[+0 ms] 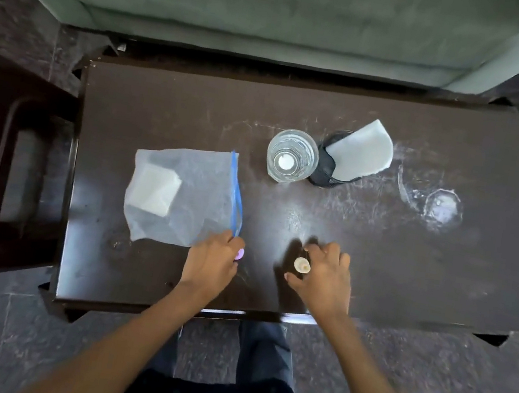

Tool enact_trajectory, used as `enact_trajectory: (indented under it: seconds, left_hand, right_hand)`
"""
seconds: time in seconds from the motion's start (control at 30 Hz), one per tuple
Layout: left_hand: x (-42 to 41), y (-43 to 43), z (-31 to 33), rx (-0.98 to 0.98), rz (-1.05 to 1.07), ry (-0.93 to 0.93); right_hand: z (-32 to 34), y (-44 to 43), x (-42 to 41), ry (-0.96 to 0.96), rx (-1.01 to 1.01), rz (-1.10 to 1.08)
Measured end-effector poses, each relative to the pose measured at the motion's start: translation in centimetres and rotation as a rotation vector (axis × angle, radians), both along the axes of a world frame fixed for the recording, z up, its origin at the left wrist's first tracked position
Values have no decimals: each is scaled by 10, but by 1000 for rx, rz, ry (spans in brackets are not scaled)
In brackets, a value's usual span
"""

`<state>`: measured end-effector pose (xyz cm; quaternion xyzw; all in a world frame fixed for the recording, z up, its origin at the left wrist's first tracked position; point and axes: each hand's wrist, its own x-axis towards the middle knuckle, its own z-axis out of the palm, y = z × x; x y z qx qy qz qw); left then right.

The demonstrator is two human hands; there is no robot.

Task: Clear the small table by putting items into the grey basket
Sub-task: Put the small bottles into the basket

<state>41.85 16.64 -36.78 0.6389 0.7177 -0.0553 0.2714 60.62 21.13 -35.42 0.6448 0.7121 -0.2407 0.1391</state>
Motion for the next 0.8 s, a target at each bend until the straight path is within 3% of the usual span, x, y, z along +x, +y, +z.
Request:
enact_trajectory:
  seconds: [0.2,0.4,0.53,0.7,0.8]
  left_hand:
    - [4,-3,-6,106,100,35]
    - [-8,-5,43,120,416,-285]
    - [-56,1,83,226,543,-385]
    - [-141,0,123,381,744,-443]
    - [-184,-8,140,476,874,-488]
  right_hand:
    - [-20,-15,2,106,-57,-94]
    - [-14,-15,-10,304,120,-217]
    - [23,-4,-45,565,206,-270]
    - [79,22,-129,817,52,-358]
    - [101,39,-197,986,-62,-241]
